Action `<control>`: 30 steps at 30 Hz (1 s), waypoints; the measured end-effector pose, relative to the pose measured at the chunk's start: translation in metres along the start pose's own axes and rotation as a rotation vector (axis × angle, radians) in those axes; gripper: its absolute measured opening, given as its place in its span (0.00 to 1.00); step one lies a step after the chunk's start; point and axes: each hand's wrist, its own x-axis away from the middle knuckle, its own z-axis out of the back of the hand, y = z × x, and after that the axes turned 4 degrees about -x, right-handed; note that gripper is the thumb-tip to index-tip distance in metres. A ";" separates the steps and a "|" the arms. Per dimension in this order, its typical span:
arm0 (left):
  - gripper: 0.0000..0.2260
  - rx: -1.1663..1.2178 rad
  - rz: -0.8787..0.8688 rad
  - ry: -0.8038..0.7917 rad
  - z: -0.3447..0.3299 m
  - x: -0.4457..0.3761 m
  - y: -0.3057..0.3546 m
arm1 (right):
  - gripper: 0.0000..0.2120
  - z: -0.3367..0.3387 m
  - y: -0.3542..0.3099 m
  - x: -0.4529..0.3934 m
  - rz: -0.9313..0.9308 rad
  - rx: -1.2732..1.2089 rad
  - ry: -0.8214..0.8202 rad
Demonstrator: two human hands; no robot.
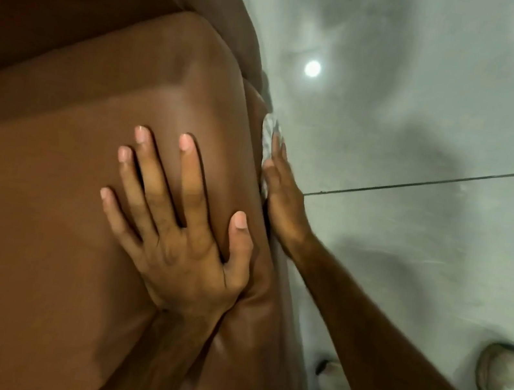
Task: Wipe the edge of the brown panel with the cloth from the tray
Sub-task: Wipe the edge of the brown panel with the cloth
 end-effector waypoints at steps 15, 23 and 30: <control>0.34 -0.052 0.002 0.009 0.000 -0.001 -0.001 | 0.26 0.008 0.024 0.045 -0.070 -0.084 -0.015; 0.35 -0.082 0.012 -0.038 0.017 -0.005 0.008 | 0.23 0.028 0.154 0.248 -0.482 -0.268 0.066; 0.34 -0.006 -0.009 -0.048 0.025 -0.004 0.004 | 0.27 0.018 0.093 0.176 -0.089 -0.012 -0.046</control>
